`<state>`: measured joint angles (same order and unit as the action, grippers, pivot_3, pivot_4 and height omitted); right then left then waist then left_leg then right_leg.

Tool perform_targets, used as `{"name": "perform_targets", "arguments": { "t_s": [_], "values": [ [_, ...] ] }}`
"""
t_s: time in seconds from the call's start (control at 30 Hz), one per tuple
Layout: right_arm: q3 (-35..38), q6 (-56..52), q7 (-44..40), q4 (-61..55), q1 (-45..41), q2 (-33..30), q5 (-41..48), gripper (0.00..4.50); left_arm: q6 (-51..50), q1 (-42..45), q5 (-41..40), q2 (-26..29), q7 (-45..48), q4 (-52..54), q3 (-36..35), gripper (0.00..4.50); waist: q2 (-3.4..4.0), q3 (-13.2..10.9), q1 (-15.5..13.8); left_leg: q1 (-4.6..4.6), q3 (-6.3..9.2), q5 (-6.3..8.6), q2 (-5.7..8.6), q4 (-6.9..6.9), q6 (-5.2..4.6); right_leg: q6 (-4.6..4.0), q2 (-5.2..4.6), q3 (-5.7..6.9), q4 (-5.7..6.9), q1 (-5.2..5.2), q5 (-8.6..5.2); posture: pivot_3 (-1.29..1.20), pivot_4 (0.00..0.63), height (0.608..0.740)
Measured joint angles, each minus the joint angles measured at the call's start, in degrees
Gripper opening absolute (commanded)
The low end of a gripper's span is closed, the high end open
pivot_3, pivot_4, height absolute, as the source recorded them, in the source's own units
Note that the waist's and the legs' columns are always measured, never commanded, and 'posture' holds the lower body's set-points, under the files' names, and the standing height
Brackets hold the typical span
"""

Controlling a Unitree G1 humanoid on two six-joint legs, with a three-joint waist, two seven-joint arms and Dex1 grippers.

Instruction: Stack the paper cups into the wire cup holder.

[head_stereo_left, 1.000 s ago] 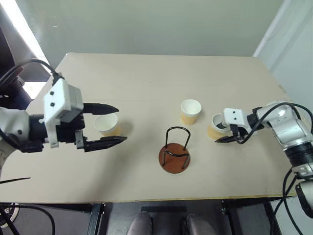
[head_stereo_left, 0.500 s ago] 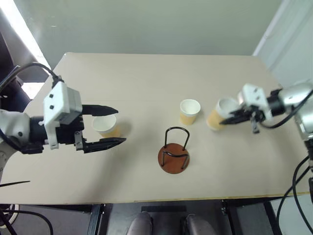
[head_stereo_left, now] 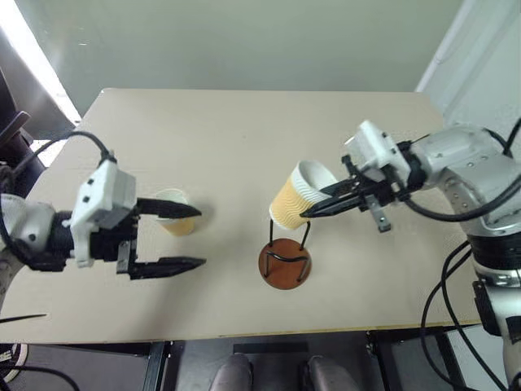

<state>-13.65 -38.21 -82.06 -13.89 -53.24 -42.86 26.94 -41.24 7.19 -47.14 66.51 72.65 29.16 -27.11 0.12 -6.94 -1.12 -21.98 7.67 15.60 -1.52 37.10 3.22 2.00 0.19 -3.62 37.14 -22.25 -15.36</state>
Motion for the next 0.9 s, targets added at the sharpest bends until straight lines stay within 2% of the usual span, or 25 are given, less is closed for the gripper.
{"name": "perform_targets", "arguments": {
  "t_s": [0.43, 0.53, 0.6, 0.8, 0.9],
  "values": [
    [-3.2, 3.05, -1.96, -0.26, 1.33, -0.66, -1.61, 0.04, 1.58, -0.93, 2.29, 1.3, 1.42, 0.25, 0.16, 4.27, -0.01, 0.01, 0.24, 0.02, -0.02, 0.05, -0.38, 0.0, 0.08, -0.26, 0.48, -0.09, 0.06, -0.08, 0.04, 0.0, 0.15, 0.74],
    [-3.62, 3.55, -2.02, -0.26, 1.5, -0.66, -2.2, 0.71, 1.69, -0.92, 2.43, 1.3, 0.99, 0.25, 0.16, 4.27, -0.01, 0.01, 0.3, 0.02, -0.02, 0.05, -0.38, 0.0, 0.08, -0.26, 0.48, -0.1, 0.06, -0.08, 0.05, 0.0, 0.15, 0.74],
    [-4.01, 3.83, -2.02, -0.26, 1.5, -0.64, -2.52, 1.34, 1.86, -0.92, 2.46, 1.3, 0.94, 0.25, 0.16, 4.27, -0.02, 0.01, 0.31, 0.02, -0.02, 0.05, -0.38, 0.0, 0.08, -0.26, 0.48, -0.1, 0.06, -0.08, 0.05, 0.0, 0.15, 0.74],
    [-5.01, 7.72, -2.48, 5.09, -1.8, -0.19, -4.81, 3.58, 2.21, -0.73, 2.58, 1.46, 0.77, 0.21, 0.24, 4.27, -0.02, 0.01, 0.35, 0.03, -0.03, 0.05, -0.38, 0.01, 0.08, -0.27, 0.47, -0.14, 0.13, -0.15, 0.05, 0.0, 0.15, 0.74],
    [-4.87, 12.95, -1.41, 13.73, -6.07, 0.66, -8.72, 3.58, 2.27, -0.72, 2.63, 1.58, 0.68, 0.28, 0.21, 4.27, -0.03, 0.02, 0.37, 0.04, -0.01, 0.07, -0.4, 0.01, 0.05, -0.32, 0.46, -0.14, 0.23, -0.2, 0.04, 0.0, 0.15, 0.74]
  ]
}}
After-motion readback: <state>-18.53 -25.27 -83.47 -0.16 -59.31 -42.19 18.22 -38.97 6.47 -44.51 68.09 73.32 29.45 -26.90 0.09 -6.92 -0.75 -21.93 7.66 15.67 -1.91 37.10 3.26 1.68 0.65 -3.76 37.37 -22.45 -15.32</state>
